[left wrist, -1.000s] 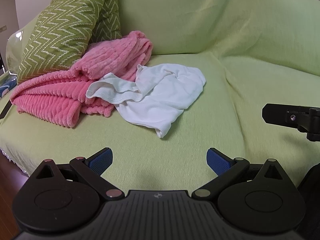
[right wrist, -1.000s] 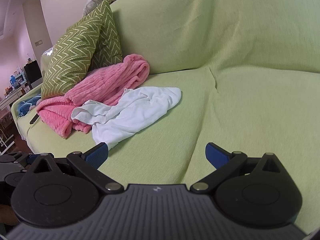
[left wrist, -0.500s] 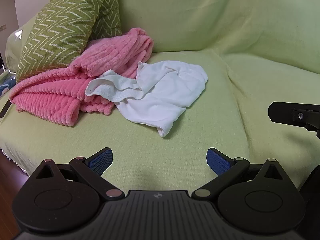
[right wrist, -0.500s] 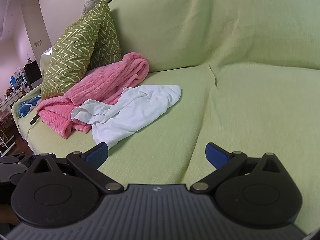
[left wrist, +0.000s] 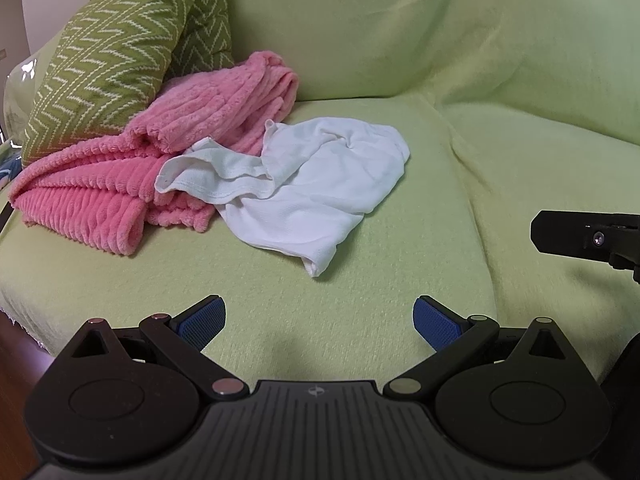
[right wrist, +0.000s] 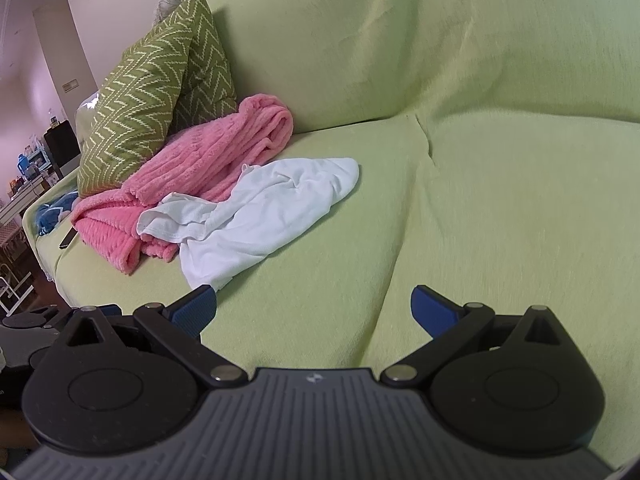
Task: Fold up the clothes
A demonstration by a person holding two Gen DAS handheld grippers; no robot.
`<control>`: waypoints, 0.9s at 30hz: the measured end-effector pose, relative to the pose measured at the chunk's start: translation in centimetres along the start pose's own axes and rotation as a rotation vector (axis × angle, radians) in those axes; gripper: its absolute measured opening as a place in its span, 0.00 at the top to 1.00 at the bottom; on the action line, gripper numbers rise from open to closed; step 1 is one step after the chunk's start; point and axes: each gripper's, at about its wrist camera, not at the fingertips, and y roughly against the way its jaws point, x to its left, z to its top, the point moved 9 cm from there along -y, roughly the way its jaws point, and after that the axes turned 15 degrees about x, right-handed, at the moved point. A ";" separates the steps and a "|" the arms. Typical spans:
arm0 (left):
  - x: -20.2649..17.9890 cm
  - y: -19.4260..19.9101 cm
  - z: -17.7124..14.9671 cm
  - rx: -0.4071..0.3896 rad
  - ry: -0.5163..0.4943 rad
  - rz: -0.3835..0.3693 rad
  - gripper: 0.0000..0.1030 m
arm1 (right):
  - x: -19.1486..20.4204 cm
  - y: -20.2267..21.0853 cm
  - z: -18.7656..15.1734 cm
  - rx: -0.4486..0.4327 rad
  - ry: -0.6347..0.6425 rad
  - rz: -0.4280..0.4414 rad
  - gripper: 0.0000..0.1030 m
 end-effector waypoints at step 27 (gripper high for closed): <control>4.2 -5.8 9.9 -0.124 -0.355 0.090 0.22 | 2.6 -8.6 6.8 0.082 0.232 0.045 0.27</control>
